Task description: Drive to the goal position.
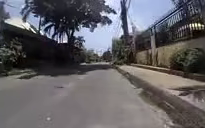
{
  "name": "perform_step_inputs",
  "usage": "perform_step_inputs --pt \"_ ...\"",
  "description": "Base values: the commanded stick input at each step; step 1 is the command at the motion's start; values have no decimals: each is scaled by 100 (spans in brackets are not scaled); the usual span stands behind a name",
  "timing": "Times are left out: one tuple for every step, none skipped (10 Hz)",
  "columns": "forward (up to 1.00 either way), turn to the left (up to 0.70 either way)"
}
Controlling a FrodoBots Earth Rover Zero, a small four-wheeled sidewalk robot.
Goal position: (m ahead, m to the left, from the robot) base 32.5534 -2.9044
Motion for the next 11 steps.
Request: perform_step_inputs --pt "100 0" --pt "100 0" --pt "100 0" --pt "100 0" --pt "100 0" --pt "100 0" --pt "100 0" --pt "100 0" --pt "100 0" --pt "100 -3" --pt "100 -19"
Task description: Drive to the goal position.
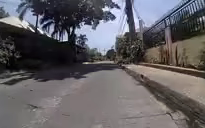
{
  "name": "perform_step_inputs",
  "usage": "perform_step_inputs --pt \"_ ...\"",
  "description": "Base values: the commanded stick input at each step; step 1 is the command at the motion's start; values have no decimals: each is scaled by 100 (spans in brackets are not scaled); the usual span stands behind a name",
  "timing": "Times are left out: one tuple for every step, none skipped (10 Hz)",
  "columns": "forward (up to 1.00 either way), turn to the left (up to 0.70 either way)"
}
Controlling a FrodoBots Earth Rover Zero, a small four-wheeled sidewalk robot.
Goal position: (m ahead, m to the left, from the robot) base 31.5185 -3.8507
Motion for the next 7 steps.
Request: perform_step_inputs --pt "100 -28" --pt "100 -9" --pt "100 -1" --pt "100 0" --pt "100 0" --pt "100 0" --pt "100 0"
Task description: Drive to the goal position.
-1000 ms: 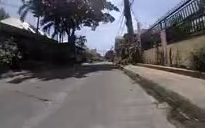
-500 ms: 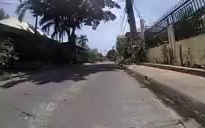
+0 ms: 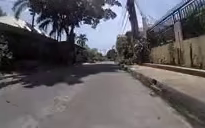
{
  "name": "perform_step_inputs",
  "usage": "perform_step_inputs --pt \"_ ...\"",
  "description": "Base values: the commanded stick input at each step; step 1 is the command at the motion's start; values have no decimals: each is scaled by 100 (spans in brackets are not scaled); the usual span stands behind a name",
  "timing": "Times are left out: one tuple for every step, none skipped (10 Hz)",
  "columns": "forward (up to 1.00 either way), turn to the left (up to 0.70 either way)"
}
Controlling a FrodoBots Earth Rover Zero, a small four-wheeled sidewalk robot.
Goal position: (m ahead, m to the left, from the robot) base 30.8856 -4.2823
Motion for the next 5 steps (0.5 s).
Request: perform_step_inputs --pt "100 0" --pt "100 0" --pt "100 0" --pt "100 0" --pt "100 -1"
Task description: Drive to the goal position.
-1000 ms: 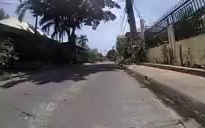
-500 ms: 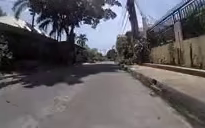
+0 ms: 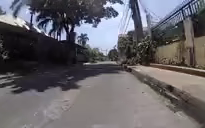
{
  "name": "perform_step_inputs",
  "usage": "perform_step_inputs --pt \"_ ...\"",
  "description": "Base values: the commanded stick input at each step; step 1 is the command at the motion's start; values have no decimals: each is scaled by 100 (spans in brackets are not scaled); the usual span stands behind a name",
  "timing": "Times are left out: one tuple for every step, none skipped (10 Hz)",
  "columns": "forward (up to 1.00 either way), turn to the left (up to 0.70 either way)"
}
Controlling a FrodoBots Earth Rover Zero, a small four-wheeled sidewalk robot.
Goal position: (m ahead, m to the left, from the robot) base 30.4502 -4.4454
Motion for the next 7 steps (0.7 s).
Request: perform_step_inputs --pt "100 -28" --pt "100 -29" --pt "100 -29" --pt "100 -22" --pt "100 -10" --pt "100 -1" --pt "100 0"
